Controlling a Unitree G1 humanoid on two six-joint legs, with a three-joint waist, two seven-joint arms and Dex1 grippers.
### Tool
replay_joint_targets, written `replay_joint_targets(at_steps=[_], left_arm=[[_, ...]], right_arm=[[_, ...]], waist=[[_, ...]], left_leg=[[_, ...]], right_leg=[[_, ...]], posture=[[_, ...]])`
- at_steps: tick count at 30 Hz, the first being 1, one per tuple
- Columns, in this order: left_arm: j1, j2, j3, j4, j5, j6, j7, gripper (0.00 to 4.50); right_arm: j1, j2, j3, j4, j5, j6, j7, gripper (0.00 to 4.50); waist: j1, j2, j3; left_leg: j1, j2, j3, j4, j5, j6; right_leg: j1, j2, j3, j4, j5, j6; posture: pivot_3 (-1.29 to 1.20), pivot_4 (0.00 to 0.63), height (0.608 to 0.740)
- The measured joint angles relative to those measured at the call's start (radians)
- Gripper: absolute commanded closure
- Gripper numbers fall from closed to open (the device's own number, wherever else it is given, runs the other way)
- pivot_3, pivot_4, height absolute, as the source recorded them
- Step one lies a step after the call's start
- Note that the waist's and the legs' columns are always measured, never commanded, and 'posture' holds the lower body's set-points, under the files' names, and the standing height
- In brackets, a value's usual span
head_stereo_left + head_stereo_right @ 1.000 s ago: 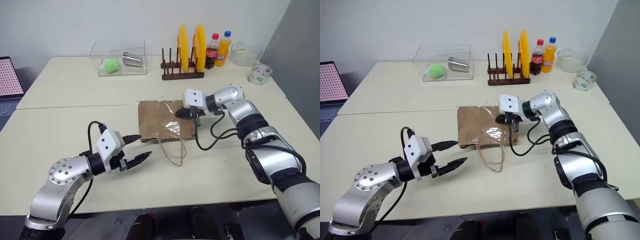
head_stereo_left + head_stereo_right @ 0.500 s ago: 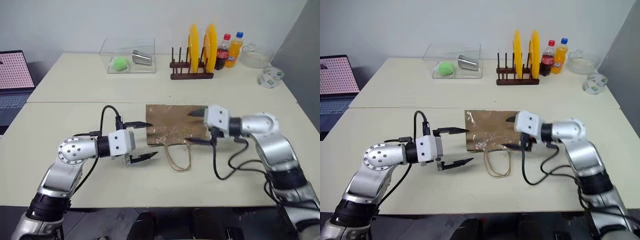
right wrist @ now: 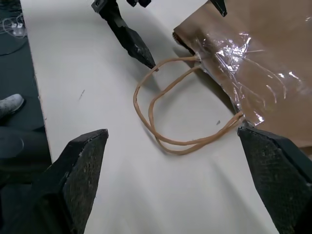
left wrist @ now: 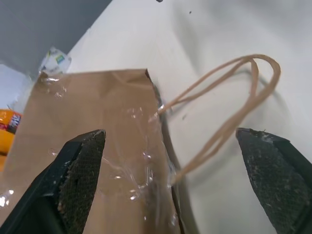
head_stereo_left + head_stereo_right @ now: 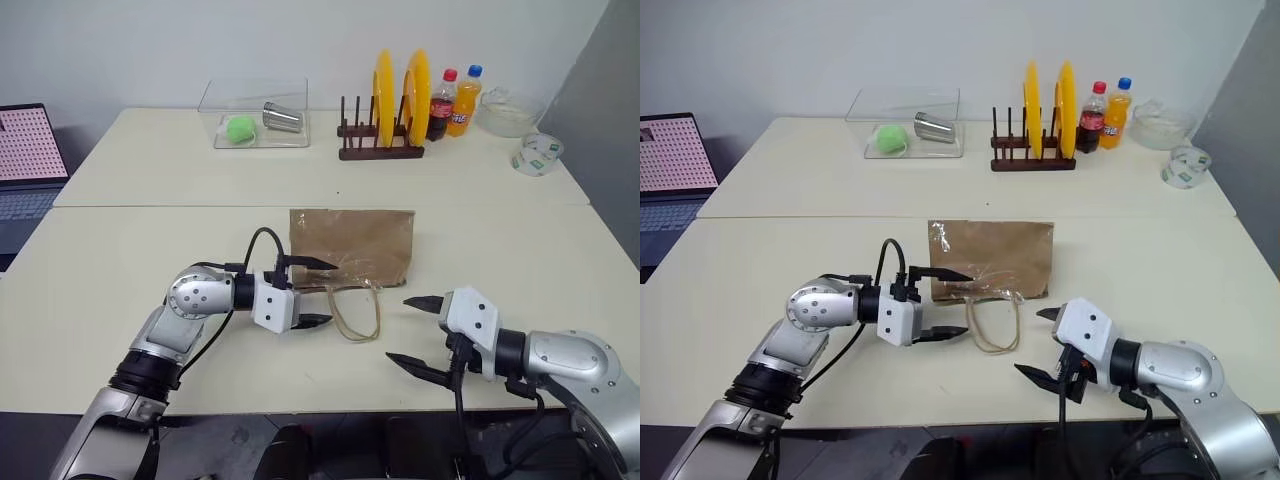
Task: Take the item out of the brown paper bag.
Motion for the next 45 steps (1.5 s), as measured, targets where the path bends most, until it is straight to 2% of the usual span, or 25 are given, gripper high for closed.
replay_joint_targets(at_steps=[13, 18, 19, 23, 32, 38, 45], left_arm=[[-0.008, -0.085, -0.048, 0.066, 0.032, -0.011, 0.064, 0.0], [-0.009, -0.084, -0.057, 0.065, 0.013, 0.0, 0.057, 0.0], [-0.009, -0.083, -0.057, 0.065, 0.011, 0.001, 0.056, 0.38], [-0.012, -0.089, -0.057, 0.063, -0.015, 0.026, 0.054, 1.46], [-0.051, -0.154, -0.074, -0.06, -0.094, 0.238, 0.045, 4.35], [-0.129, -0.19, -0.054, -0.083, -0.109, 0.393, 0.088, 4.46], [-0.154, -0.193, -0.043, -0.069, -0.109, 0.413, 0.1, 4.46]], right_arm=[[0.031, -0.039, 0.029, -0.008, 0.041, 0.01, -0.096, 0.02], [0.043, -0.053, 0.029, -0.01, 0.068, 0.01, -0.112, 0.02], [0.045, -0.056, 0.029, -0.012, 0.07, 0.01, -0.115, 0.0], [0.051, -0.059, 0.029, -0.015, 0.078, 0.007, -0.129, 0.0], [0.065, -0.066, 0.063, -0.009, 0.082, -0.03, -0.137, 0.0], [0.038, -0.06, 0.115, 0.025, 0.073, -0.077, -0.138, 0.0], [-0.135, -0.022, 0.238, 0.155, 0.02, -0.136, -0.15, 0.0]], waist=[[0.003, 0.0, 0.0], [0.003, 0.0, 0.0], [0.003, 0.0, 0.0], [0.004, 0.0, 0.0], [0.005, 0.0, 0.0], [0.003, 0.0, 0.0], [0.003, -0.001, 0.0]], left_leg=[[0.0, 0.0, 0.0, 0.0, 0.0, 0.0], [0.0, 0.0, 0.0, 0.0, 0.0, 0.0], [0.0, 0.0, -0.001, 0.0, 0.0, 0.0], [0.0, 0.0, -0.001, 0.0, 0.0, 0.0], [0.0, 0.0, -0.001, 0.001, 0.0, 0.0], [0.0, 0.0, -0.001, 0.001, 0.0, 0.0], [0.001, 0.0, -0.001, 0.0, 0.0, 0.0]], right_leg=[[0.001, 0.0, 0.0, 0.0, 0.0, 0.0], [0.001, 0.0, 0.0, 0.0, 0.0, 0.0], [0.001, 0.0, 0.0, 0.0, 0.0, 0.0], [0.001, 0.0, 0.0, 0.0, 0.0, 0.0], [0.001, 0.0, -0.001, 0.0, 0.0, 0.0], [0.001, 0.0, -0.001, 0.0, 0.0, 0.0], [0.001, 0.0, -0.001, -0.001, 0.0, 0.0]], posture=[[0.0, 0.15, 0.74], [0.0, 0.15, 0.74], [0.0, 0.15, 0.74], [0.0, 0.15, 0.74], [0.0, 0.15, 0.74], [0.0, 0.15, 0.74], [0.0, 0.15, 0.74]])
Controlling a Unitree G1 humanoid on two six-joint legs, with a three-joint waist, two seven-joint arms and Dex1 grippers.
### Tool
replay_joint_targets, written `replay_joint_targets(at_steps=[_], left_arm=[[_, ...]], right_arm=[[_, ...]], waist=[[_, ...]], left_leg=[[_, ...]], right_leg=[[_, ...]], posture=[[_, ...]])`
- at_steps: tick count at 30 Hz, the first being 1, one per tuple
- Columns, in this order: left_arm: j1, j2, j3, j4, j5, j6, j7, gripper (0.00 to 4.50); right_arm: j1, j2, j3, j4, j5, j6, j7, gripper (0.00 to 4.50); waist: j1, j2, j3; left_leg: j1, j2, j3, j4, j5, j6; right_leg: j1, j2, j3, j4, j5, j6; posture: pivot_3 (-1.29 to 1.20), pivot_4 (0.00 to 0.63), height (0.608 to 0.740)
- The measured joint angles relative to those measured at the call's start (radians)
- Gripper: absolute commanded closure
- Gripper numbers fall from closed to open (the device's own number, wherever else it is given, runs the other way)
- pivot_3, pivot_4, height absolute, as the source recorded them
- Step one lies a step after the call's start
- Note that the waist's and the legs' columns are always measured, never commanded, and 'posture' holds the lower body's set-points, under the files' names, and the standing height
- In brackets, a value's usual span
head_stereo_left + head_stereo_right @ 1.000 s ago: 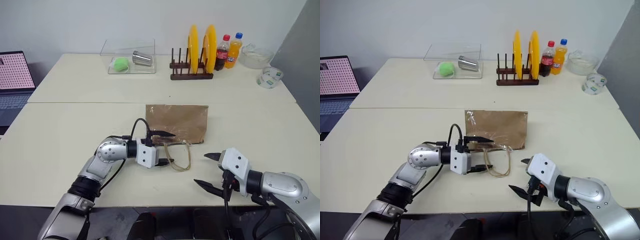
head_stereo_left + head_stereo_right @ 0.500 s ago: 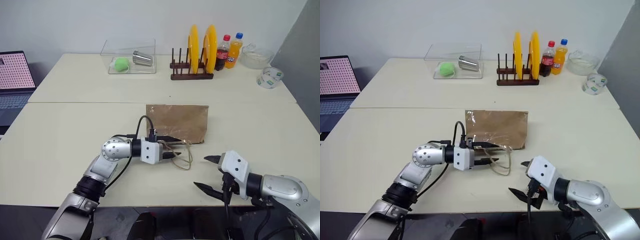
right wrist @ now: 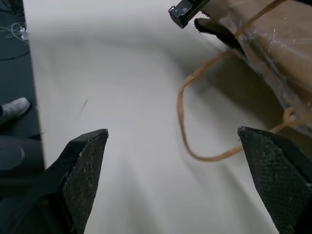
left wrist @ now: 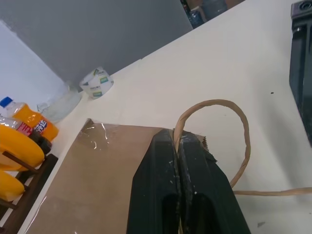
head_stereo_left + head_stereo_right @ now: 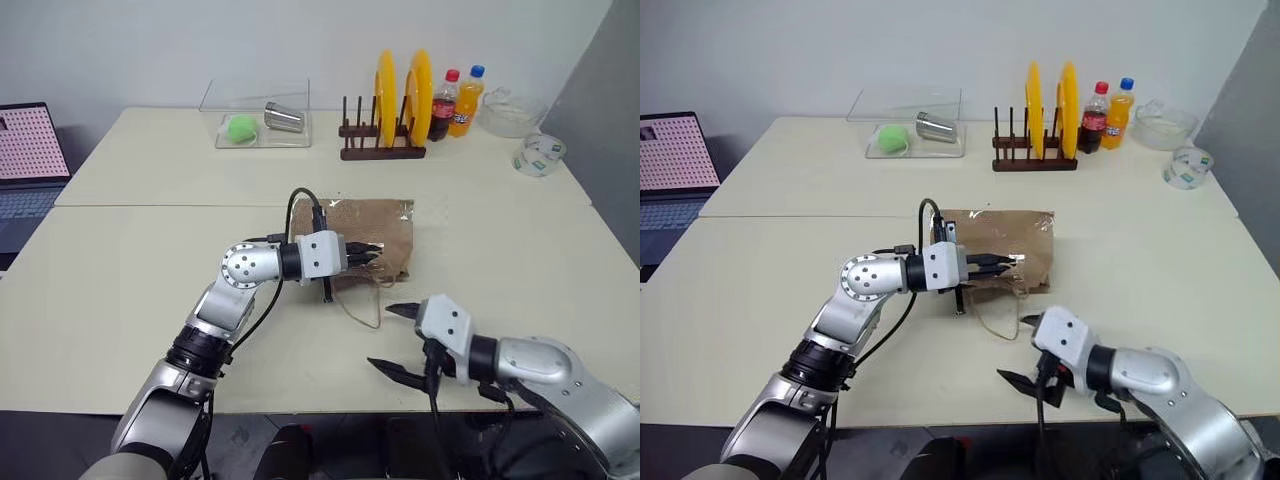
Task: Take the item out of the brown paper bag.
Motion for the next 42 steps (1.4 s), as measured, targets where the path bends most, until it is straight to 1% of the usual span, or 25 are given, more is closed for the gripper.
replay_joint_targets(at_steps=[2, 5, 7, 9, 10, 11, 16, 21, 25, 28, 31, 38, 42], left_arm=[[-0.001, 0.0, 0.0, 0.008, 0.0, 0.0, 0.0, 4.46], [-0.005, 0.001, 0.003, 0.011, 0.0, 0.0, 0.0, 4.5], [-0.018, 0.001, 0.004, 0.016, 0.0, 0.001, 0.0, 4.5], [-0.028, 0.001, 0.006, 0.018, 0.0, 0.002, 0.0, 4.5], [-0.034, 0.001, 0.007, 0.022, 0.0, 0.005, 0.001, 4.5], [-0.04, 0.001, 0.007, 0.024, 0.0, 0.007, 0.002, 4.5], [-0.095, -0.013, 0.011, 0.065, 0.001, 0.024, 0.022, 4.5], [-0.18, -0.029, 0.04, 0.155, 0.002, 0.052, 0.047, 4.5], [-0.285, -0.034, 0.062, 0.278, 0.002, 0.055, 0.049, 4.5], [-0.367, -0.032, 0.077, 0.392, 0.011, 0.01, 0.048, 4.5], [-0.402, -0.034, 0.08, 0.469, 0.017, -0.033, 0.048, 4.5], [-0.535, -0.045, 0.102, 0.664, 0.019, -0.05, 0.049, 4.5], [-0.62, -0.038, 0.158, 0.747, 0.023, -0.085, 0.108, 4.5]], right_arm=[[-0.04, 0.009, 0.039, 0.044, -0.024, -0.02, 0.001, 0.0], [-0.078, 0.033, 0.093, 0.112, -0.058, -0.049, 0.0, 0.62], [-0.106, 0.056, 0.136, 0.173, -0.091, -0.074, -0.002, 1.27], [-0.124, 0.069, 0.16, 0.213, -0.121, -0.088, -0.005, 2.07], [-0.133, 0.073, 0.172, 0.232, -0.142, -0.099, -0.005, 2.34], [-0.142, 0.077, 0.18, 0.248, -0.156, -0.106, -0.006, 2.74], [-0.155, 0.084, 0.226, 0.293, -0.23, -0.135, -0.007, 4.49], [-0.164, 0.071, 0.271, 0.325, -0.312, -0.179, 0.001, 4.49], [-0.182, 0.059, 0.295, 0.351, -0.369, -0.239, 0.012, 4.49], [-0.182, 0.059, 0.3, 0.365, -0.394, -0.267, 0.018, 4.49], [-0.182, 0.061, 0.302, 0.371, -0.41, -0.279, 0.023, 4.49], [-0.171, 0.059, 0.306, 0.371, -0.458, -0.291, 0.024, 4.49], [-0.159, 0.057, 0.3, 0.365, -0.468, -0.296, 0.029, 4.49]], waist=[[0.001, 0.0, 0.0], [0.002, 0.0, 0.0], [0.001, 0.0, 0.0], [0.001, 0.0, 0.0], [0.001, 0.0, 0.0], [0.001, 0.0, 0.0], [0.002, 0.0, 0.0], [0.001, 0.0, 0.0], [0.001, 0.0, 0.0], [0.0, 0.0, 0.0], [0.0, 0.0, 0.0], [0.0, 0.0, 0.0], [0.0, -0.001, 0.0]], left_leg=[[0.0, 0.0, 0.0, 0.0, 0.0, 0.0], [0.0, 0.0, 0.0, 0.0, 0.0, 0.0], [0.0, 0.0, 0.0, 0.0, 0.0, 0.0], [0.0, 0.0, 0.0, 0.0, 0.0, 0.0], [0.0, 0.0, 0.0, 0.0, 0.0, 0.0], [0.0, 0.0, 0.0, 0.0, 0.0, 0.0], [-0.001, 0.0, 0.0, 0.0, 0.0, 0.0], [-0.001, 0.0, 0.0, 0.0, 0.0, 0.0], [-0.001, 0.0, 0.0, 0.0, 0.0, 0.0], [-0.001, 0.0, 0.0, 0.0, 0.0, 0.0], [-0.001, 0.0, 0.0, 0.0, 0.0, 0.0], [-0.001, -0.001, -0.001, 0.0, 0.0, 0.0], [-0.001, -0.001, -0.001, 0.0, 0.0, 0.0]], right_leg=[[0.0, 0.0, 0.0, 0.0, 0.0, 0.0], [0.0, 0.0, 0.0, 0.0, 0.0, 0.0], [-0.001, 0.0, 0.0, 0.0, 0.0, 0.0], [-0.001, 0.0, 0.0, 0.0, 0.0, 0.0], [-0.001, 0.0, 0.0, 0.0, 0.0, 0.0], [-0.001, 0.0, 0.0, 0.0, 0.0, 0.0], [-0.001, 0.0, 0.0, 0.0, 0.0, 0.0], [-0.001, 0.0, 0.0, 0.0, 0.0, 0.0], [-0.001, 0.0, 0.0, 0.0, 0.0, 0.0], [-0.001, 0.0, 0.0, 0.0, 0.0, 0.0], [-0.001, 0.0, 0.0, 0.0, 0.0, 0.0], [-0.001, 0.0, -0.001, 0.0, 0.0, 0.0], [-0.002, 0.0, -0.001, 0.0, 0.0, 0.0]], posture=[[0.0, 0.15, 0.74], [0.0, 0.15, 0.74], [0.0, 0.15, 0.74], [0.0, 0.15, 0.74], [0.0, 0.15, 0.74], [0.0, 0.15, 0.74], [0.0, 0.15, 0.74], [0.0, 0.15, 0.74], [0.0, 0.15, 0.74], [0.0, 0.15, 0.74], [0.0, 0.15, 0.74], [0.0, 0.15, 0.74], [0.0, 0.15, 0.74]])
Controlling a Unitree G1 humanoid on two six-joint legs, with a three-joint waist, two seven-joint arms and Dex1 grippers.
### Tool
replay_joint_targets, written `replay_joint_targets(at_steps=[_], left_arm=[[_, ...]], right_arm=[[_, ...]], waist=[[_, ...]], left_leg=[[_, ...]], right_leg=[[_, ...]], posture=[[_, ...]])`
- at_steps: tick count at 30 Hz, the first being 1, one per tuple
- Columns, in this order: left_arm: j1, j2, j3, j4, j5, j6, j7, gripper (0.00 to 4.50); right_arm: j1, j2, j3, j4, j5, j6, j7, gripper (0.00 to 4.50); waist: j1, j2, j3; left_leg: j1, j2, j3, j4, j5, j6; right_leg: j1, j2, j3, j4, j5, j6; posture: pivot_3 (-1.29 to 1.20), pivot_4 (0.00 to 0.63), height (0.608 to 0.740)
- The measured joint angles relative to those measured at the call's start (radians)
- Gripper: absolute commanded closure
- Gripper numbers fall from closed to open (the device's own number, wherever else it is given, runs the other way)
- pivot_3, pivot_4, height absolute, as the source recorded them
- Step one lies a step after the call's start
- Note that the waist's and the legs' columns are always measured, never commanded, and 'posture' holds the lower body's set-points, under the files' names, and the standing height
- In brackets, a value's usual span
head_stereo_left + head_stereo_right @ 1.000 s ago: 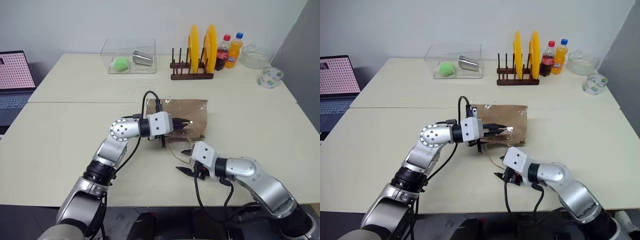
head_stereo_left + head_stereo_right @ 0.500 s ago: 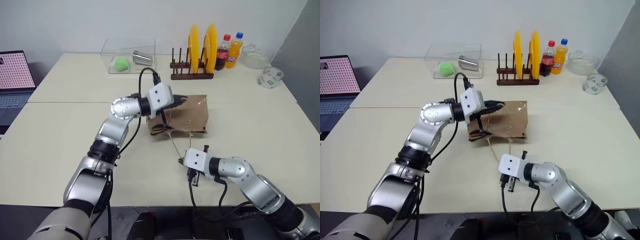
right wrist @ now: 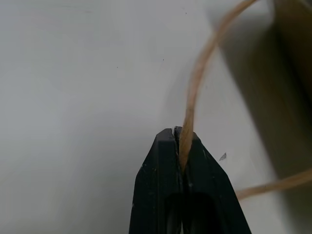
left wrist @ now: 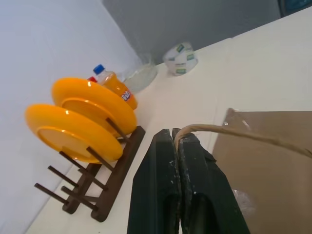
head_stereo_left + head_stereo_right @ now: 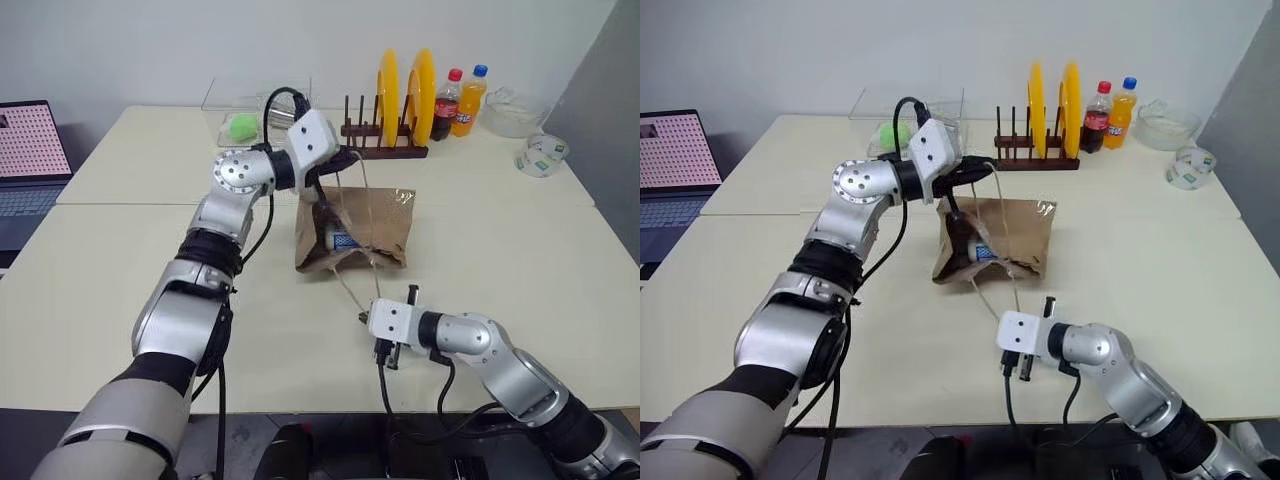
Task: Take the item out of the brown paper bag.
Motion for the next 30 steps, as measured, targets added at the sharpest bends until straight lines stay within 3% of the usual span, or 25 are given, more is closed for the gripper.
replay_joint_targets(at_steps=[8, 11, 16, 22, 30], left_arm=[[-0.052, -0.009, 0.029, 0.05, -0.002, -0.051, -0.005, 4.5], [-0.047, -0.013, 0.038, 0.035, -0.019, -0.051, -0.052, 4.5], [-0.015, -0.028, 0.047, -0.032, -0.063, -0.041, -0.133, 4.5], [0.031, -0.031, 0.063, -0.155, -0.128, 0.019, -0.198, 4.5], [0.082, -0.032, 0.064, -0.257, -0.141, 0.086, -0.214, 4.5]], right_arm=[[-0.01, 0.018, -0.013, 0.002, -0.033, -0.007, 0.007, 4.49], [-0.005, 0.054, -0.028, 0.008, -0.034, -0.001, -0.014, 3.91], [0.014, 0.085, -0.095, -0.006, -0.02, 0.047, -0.032, 2.29], [0.053, 0.132, -0.218, -0.188, 0.128, 0.159, -0.008, 2.29], [0.068, 0.101, -0.347, -0.338, 0.282, 0.198, 0.021, 2.29]], waist=[[-0.001, -0.001, -0.001], [-0.008, -0.001, -0.001], [-0.016, -0.001, -0.001], [-0.021, -0.001, -0.001], [-0.02, -0.001, -0.001]], left_leg=[[0.0, 0.0, 0.0, 0.0, 0.0, 0.0], [0.0, 0.0, 0.0, 0.0, 0.001, -0.001], [0.0, 0.0, 0.0, 0.0, 0.002, -0.003], [-0.003, 0.0, -0.001, 0.0, 0.002, -0.004], [-0.003, 0.0, -0.001, 0.0, 0.001, -0.002]], right_leg=[[0.0, 0.0, 0.0, 0.0, 0.0, 0.0], [0.0, 0.0, 0.0, 0.001, 0.0, 0.0], [0.0, 0.0, 0.0, 0.001, 0.0, 0.0], [-0.002, 0.0, 0.0, 0.001, 0.0, 0.0], [-0.002, 0.0, 0.0, 0.001, 0.0, 0.0]], posture=[[0.0, 0.15, 0.74], [0.0, 0.15, 0.74], [0.0, 0.15, 0.74], [0.0, 0.15, 0.74], [0.0, 0.15, 0.74]])
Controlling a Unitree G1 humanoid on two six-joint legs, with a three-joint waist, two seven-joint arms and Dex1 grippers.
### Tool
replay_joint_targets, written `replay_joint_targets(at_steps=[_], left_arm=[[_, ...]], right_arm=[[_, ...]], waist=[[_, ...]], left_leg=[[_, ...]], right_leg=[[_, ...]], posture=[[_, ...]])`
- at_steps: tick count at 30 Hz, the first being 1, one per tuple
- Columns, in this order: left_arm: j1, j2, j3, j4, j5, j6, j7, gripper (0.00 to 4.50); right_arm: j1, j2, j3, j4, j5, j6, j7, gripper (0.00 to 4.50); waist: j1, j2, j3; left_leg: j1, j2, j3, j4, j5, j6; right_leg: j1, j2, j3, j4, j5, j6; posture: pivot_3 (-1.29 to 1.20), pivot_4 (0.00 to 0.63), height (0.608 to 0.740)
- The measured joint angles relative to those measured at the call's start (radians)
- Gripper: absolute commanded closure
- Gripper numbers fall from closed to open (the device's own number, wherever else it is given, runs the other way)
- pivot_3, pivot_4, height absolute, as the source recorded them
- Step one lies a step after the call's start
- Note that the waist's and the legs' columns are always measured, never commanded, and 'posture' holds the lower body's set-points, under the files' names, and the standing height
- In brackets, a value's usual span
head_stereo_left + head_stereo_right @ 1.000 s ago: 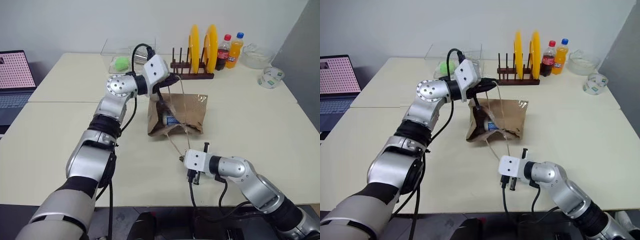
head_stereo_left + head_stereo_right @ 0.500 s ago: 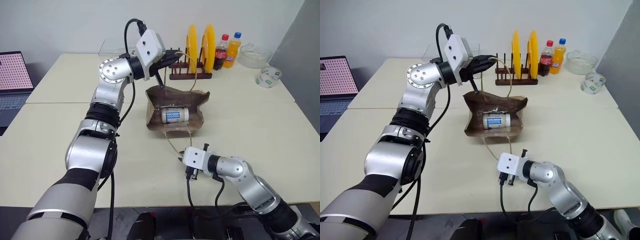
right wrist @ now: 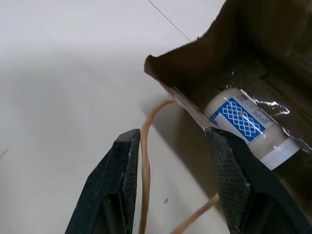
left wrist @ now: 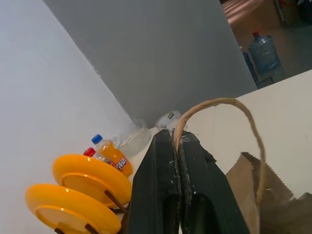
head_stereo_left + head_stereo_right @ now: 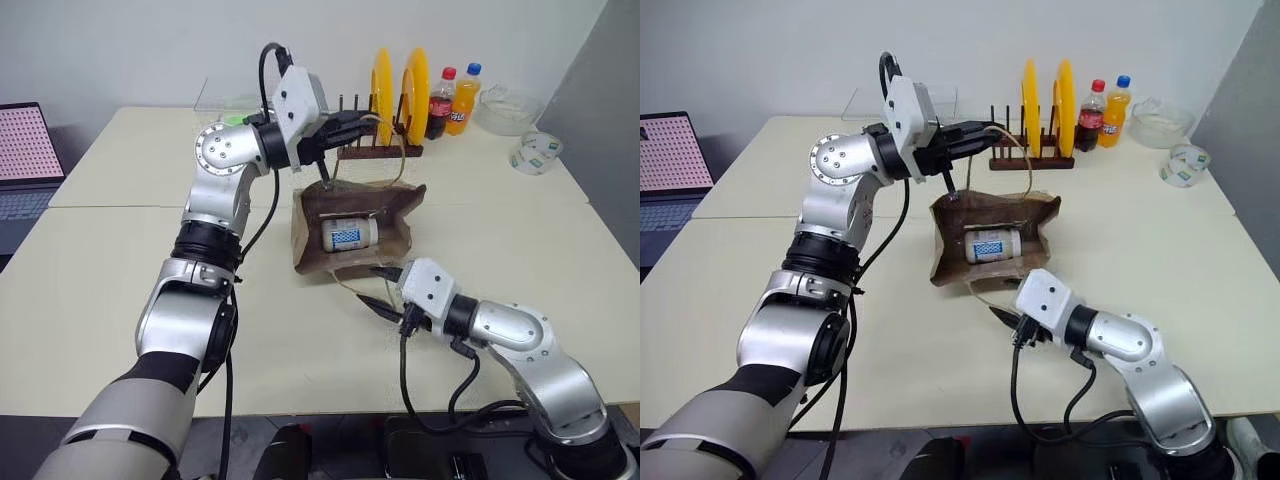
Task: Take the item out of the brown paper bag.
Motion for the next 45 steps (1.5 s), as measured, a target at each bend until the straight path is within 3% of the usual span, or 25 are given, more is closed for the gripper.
replay_joint_targets(at_steps=[5, 9, 15, 18, 23, 33, 43, 45], left_arm=[[0.026, -0.002, 0.0, -0.054, -0.01, 0.03, -0.003, 4.5], [0.043, -0.008, -0.001, -0.087, -0.018, 0.048, -0.004, 4.5], [0.046, -0.014, -0.001, -0.104, -0.021, 0.065, -0.004, 4.5], [0.044, -0.02, -0.002, -0.112, -0.021, 0.066, -0.004, 4.5], [0.045, -0.015, -0.001, -0.115, -0.021, 0.066, -0.004, 4.5], [0.045, -0.002, -0.001, -0.116, -0.02, 0.062, -0.006, 4.5], [0.044, 0.003, -0.001, -0.113, -0.019, 0.055, -0.013, 4.5], [0.044, 0.003, -0.001, -0.113, -0.019, 0.052, -0.013, 4.5]], right_arm=[[-0.018, -0.032, -0.126, -0.063, 0.155, 0.071, 0.035, 2.29], [-0.078, -0.052, -0.142, -0.07, 0.208, 0.114, 0.031, 2.29], [-0.331, -0.078, 0.09, 0.126, 0.043, 0.128, -0.042, 2.29], [-0.48, -0.032, 0.234, 0.311, -0.077, 0.077, -0.064, 1.7], [-0.598, 0.021, 0.341, 0.563, -0.212, -0.058, -0.076, 0.03], [-0.678, -0.016, 0.486, 0.779, -0.46, -0.263, -0.001, 0.03], [-0.775, 0.103, 0.549, 1.073, -0.669, -0.422, -0.03, 0.03], [-0.78, 0.124, 0.537, 1.107, -0.675, -0.439, -0.038, 0.41]], waist=[[0.001, 0.0, 0.0], [0.0, 0.0, 0.0], [-0.003, 0.0, 0.0], [-0.007, 0.0, 0.0], [-0.005, 0.0, 0.0], [-0.012, 0.0, 0.0], [-0.029, 0.0, 0.0], [-0.029, 0.0, 0.0]], left_leg=[[0.0, 0.0, 0.0, 0.0, -0.001, 0.002], [0.0, 0.0, 0.0, 0.0, -0.001, 0.002], [0.001, 0.0, 0.001, 0.0, -0.001, 0.002], [0.001, 0.0, 0.001, 0.0, 0.001, -0.001], [-0.002, -0.001, 0.001, 0.0, 0.001, -0.002], [-0.004, -0.001, 0.001, 0.0, 0.001, -0.002], [-0.003, -0.001, 0.001, 0.0, 0.002, -0.003], [-0.001, -0.001, 0.001, 0.0, 0.002, -0.003]], right_leg=[[0.0, 0.0, 0.0, 0.0, 0.0, 0.0], [0.0, 0.0, 0.0, 0.0, 0.0, 0.0], [0.0, 0.0, 0.0, 0.001, 0.0, 0.0], [-0.001, 0.0, 0.001, 0.0, 0.0, 0.0], [-0.002, -0.001, 0.0, -0.001, 0.0, 0.0], [-0.006, -0.002, 0.0, 0.0, 0.0, 0.0], [-0.006, -0.002, 0.001, 0.002, 0.0, 0.0], [-0.004, -0.001, 0.001, 0.002, 0.0, 0.0]], posture=[[0.0, 0.15, 0.74], [0.0, 0.15, 0.74], [0.0, 0.15, 0.74], [0.0, 0.15, 0.74], [0.0, 0.15, 0.74], [0.0, 0.15, 0.74], [0.0, 0.15, 0.74], [0.0, 0.15, 0.74]])
